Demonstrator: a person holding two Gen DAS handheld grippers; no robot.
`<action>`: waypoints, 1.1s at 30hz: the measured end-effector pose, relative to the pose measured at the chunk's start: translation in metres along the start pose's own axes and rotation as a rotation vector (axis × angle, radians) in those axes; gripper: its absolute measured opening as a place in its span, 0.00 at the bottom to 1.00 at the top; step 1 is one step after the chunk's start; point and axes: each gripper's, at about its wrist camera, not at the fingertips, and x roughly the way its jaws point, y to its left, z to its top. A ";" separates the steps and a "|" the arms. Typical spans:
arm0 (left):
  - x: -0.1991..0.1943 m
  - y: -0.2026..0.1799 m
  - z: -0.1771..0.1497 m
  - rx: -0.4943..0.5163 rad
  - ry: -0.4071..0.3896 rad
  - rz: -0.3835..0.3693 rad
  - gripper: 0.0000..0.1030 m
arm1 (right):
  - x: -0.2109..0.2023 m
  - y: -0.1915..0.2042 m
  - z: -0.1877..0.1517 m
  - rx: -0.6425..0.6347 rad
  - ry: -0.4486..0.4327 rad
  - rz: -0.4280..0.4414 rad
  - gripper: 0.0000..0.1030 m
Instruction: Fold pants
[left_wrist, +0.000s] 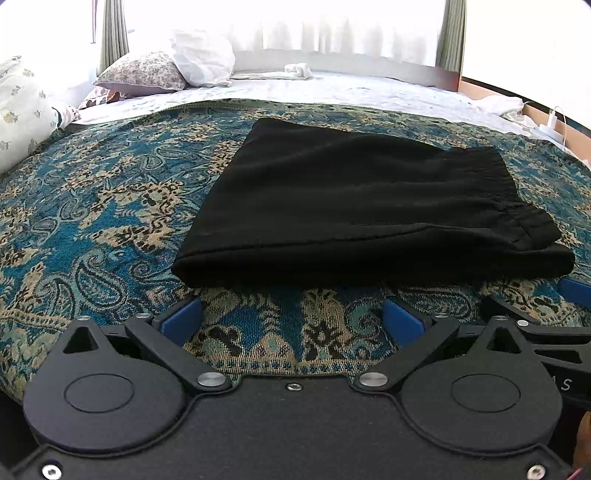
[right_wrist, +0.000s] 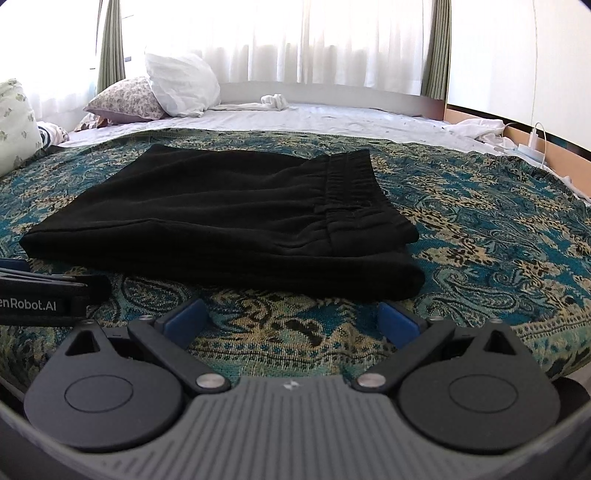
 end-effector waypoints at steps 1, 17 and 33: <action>0.000 0.000 0.000 -0.001 0.002 -0.002 1.00 | 0.000 0.000 0.000 -0.003 -0.001 -0.001 1.00; 0.001 -0.001 0.000 0.017 0.008 0.002 1.00 | 0.002 0.005 -0.002 -0.030 0.001 -0.019 1.00; 0.003 0.001 0.001 0.011 0.022 -0.003 1.00 | 0.002 0.006 -0.002 -0.034 0.000 -0.021 1.00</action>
